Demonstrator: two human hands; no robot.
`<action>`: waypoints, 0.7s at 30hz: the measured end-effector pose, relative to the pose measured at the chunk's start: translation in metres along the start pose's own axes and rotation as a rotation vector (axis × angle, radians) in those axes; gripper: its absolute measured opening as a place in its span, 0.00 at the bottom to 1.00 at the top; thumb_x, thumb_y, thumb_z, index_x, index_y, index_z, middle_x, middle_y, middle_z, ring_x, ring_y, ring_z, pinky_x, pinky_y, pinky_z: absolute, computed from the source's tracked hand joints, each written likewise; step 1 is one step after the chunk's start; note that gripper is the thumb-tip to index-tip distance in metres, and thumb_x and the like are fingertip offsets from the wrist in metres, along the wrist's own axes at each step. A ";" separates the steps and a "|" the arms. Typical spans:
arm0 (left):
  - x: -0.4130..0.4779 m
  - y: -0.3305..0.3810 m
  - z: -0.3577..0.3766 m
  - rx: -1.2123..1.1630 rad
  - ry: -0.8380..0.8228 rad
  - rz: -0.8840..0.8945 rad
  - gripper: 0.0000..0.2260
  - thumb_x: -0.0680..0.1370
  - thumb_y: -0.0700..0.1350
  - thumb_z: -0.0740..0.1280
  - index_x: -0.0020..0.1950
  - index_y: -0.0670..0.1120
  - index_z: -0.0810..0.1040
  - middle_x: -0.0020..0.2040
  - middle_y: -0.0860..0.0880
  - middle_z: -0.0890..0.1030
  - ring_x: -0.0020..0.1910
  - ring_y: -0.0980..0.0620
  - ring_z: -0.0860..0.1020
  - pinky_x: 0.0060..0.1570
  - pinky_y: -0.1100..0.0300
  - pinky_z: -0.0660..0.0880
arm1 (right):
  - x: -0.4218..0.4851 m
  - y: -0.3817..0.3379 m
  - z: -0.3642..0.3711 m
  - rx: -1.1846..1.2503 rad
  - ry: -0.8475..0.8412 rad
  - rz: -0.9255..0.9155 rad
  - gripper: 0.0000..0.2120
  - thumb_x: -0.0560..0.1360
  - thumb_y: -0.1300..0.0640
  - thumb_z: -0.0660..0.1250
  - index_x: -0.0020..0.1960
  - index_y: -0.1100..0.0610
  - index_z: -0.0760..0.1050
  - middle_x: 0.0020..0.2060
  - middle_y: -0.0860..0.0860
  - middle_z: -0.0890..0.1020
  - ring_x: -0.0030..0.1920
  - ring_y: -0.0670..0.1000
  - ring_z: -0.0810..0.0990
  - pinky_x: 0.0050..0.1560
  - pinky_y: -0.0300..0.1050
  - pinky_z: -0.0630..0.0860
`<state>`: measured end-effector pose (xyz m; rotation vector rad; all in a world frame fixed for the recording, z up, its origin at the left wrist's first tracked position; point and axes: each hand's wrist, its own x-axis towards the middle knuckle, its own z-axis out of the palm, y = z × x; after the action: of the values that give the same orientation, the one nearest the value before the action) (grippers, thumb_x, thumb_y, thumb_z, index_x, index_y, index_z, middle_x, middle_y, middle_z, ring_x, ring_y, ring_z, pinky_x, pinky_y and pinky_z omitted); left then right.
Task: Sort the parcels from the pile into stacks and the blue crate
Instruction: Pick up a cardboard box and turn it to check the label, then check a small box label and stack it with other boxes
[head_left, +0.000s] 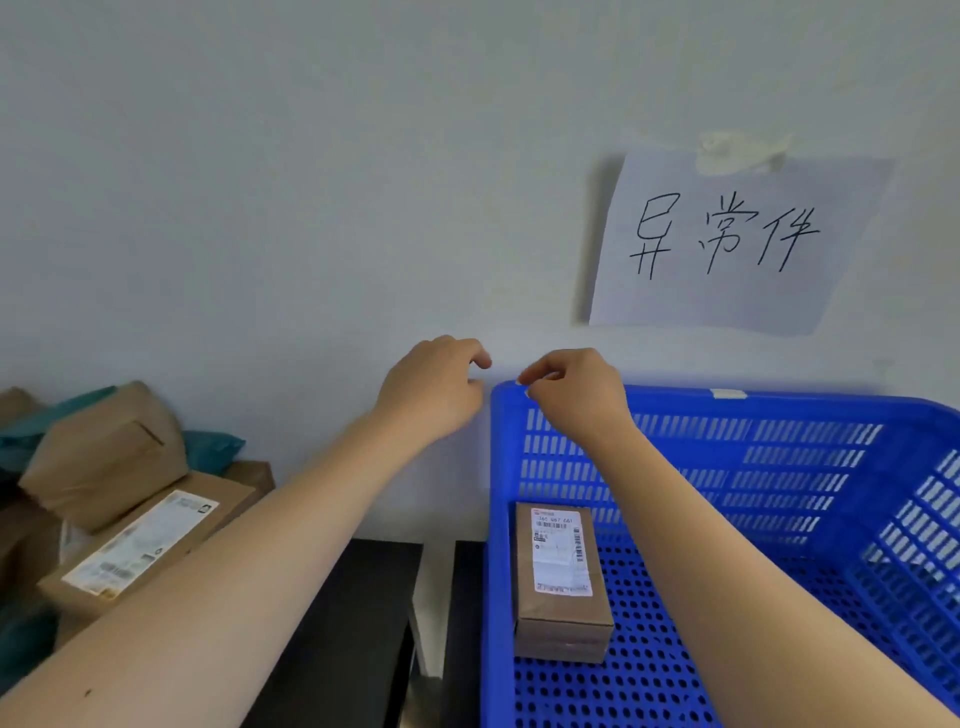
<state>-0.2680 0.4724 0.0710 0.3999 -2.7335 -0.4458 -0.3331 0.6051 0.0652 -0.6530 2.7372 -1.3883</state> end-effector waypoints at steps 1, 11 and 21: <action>-0.009 -0.015 -0.009 0.001 0.003 -0.003 0.16 0.80 0.42 0.60 0.66 0.51 0.73 0.66 0.49 0.73 0.65 0.50 0.70 0.58 0.57 0.68 | -0.006 -0.013 0.009 -0.001 -0.006 -0.016 0.14 0.73 0.66 0.60 0.44 0.51 0.80 0.30 0.49 0.76 0.27 0.49 0.71 0.33 0.43 0.73; -0.084 -0.151 -0.062 -0.053 0.006 -0.047 0.16 0.80 0.44 0.61 0.68 0.51 0.72 0.68 0.51 0.72 0.66 0.51 0.70 0.58 0.59 0.67 | -0.062 -0.118 0.119 -0.096 -0.125 -0.104 0.14 0.75 0.65 0.60 0.45 0.49 0.79 0.37 0.47 0.79 0.41 0.50 0.78 0.45 0.44 0.78; -0.155 -0.297 -0.094 -0.320 0.055 -0.208 0.15 0.80 0.43 0.64 0.67 0.50 0.73 0.67 0.52 0.73 0.65 0.55 0.70 0.56 0.65 0.63 | -0.114 -0.160 0.234 -0.051 -0.274 -0.057 0.13 0.76 0.65 0.60 0.44 0.50 0.78 0.34 0.45 0.77 0.35 0.45 0.74 0.41 0.41 0.76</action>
<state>-0.0283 0.2285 0.0062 0.5999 -2.5170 -0.8974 -0.1274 0.3826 0.0259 -0.8588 2.5628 -1.1438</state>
